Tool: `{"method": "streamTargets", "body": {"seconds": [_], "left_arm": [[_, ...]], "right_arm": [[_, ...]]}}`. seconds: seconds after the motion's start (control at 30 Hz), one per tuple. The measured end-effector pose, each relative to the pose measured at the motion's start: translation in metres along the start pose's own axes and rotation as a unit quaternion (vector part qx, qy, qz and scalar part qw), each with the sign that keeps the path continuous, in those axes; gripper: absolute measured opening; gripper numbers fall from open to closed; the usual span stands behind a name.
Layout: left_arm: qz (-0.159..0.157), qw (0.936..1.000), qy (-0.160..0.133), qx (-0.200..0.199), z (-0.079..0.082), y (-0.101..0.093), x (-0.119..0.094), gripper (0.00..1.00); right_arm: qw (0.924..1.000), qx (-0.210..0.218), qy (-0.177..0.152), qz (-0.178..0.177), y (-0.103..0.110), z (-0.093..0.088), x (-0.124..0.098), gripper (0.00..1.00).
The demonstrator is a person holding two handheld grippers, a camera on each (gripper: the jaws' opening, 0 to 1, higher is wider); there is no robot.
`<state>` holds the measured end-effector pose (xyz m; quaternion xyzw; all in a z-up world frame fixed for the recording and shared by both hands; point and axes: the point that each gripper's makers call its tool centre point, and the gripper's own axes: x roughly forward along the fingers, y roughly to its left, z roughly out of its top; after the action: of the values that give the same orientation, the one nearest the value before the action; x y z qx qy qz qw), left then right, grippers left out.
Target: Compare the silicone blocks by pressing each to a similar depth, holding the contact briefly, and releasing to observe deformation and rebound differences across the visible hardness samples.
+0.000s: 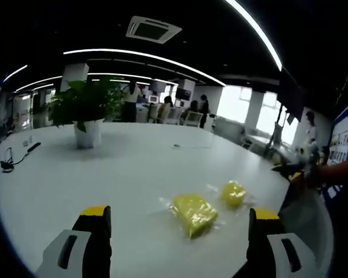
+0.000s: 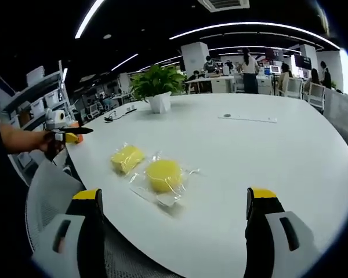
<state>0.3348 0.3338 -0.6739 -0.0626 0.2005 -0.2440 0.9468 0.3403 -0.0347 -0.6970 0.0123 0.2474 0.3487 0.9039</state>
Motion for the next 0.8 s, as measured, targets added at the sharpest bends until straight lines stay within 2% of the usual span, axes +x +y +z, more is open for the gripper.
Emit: {"method": "streamTargets", "body": {"seconds": [0.07,0.13,0.33,0.5,0.8], "left_arm": [[0.006,0.9999,-0.010,-0.008,0.005,0.001,-0.001,1.00],[0.012,0.9997,-0.007,-0.022,0.004,0.003,-0.001,1.00],[0.009,0.9999,0.006,0.002,-0.002,-0.004,0.000,1.00],[0.001,1.0000,0.002,0.004,-0.001,-0.005,0.000,1.00],[0.005,1.0000,-0.002,0.000,-0.003,-0.007,-0.001,1.00]], "right_arm": [[1.0000,0.002,0.000,0.000,0.000,0.002,-0.001,0.96],[1.0000,-0.001,-0.007,-0.001,0.001,0.006,-0.001,0.96],[1.0000,-0.001,0.001,-0.001,0.004,-0.001,0.004,0.96],[1.0000,-0.006,0.007,0.003,0.005,-0.003,0.006,0.96],[0.9999,-0.004,0.008,0.004,0.005,-0.004,0.006,0.96]]}}
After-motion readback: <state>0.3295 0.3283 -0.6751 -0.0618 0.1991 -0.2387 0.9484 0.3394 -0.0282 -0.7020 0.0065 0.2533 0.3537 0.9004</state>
